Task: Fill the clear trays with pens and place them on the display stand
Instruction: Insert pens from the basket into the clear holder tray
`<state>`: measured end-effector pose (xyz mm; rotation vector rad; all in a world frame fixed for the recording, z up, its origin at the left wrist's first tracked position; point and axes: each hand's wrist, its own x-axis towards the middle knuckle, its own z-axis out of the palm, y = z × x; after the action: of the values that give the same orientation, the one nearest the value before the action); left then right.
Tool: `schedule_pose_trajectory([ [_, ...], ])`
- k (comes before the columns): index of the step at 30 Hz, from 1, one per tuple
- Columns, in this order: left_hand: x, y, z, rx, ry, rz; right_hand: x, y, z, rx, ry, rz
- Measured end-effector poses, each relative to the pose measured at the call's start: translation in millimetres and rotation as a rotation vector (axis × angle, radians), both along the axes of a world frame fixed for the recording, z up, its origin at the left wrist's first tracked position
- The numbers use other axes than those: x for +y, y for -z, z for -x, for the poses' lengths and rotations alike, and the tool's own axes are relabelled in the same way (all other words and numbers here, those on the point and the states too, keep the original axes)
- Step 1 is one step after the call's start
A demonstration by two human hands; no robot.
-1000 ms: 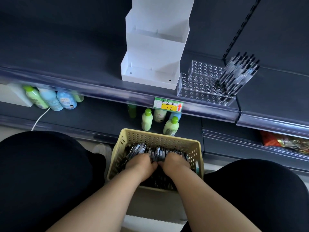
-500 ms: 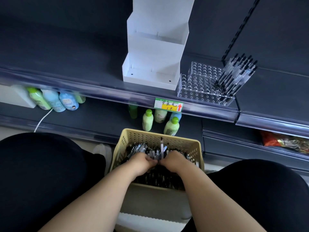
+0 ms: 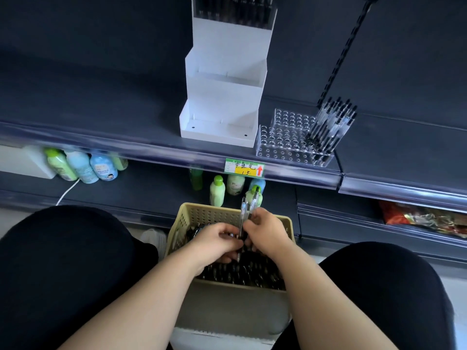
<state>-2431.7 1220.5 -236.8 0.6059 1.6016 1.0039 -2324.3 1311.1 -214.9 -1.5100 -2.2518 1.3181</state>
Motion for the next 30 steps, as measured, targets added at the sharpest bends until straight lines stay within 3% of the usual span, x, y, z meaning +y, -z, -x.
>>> schedule_pose_trajectory([
  [10,33,-24,-11,0.081,-0.13,-0.19,26,-29,-13,0.151,0.061,-0.226],
  [15,58,-53,-5,0.202,-0.086,-0.333,48,-64,-20,0.192,0.053,-0.321],
  [24,125,-120,29,0.299,0.027,-0.602,126,-173,-33,0.6,0.236,-0.583],
  [28,143,-113,38,0.196,-0.048,-0.709,155,-181,-33,0.534,0.257,-0.573],
  [30,148,-104,41,0.111,-0.149,-0.713,163,-173,-34,0.423,0.299,-0.675],
])
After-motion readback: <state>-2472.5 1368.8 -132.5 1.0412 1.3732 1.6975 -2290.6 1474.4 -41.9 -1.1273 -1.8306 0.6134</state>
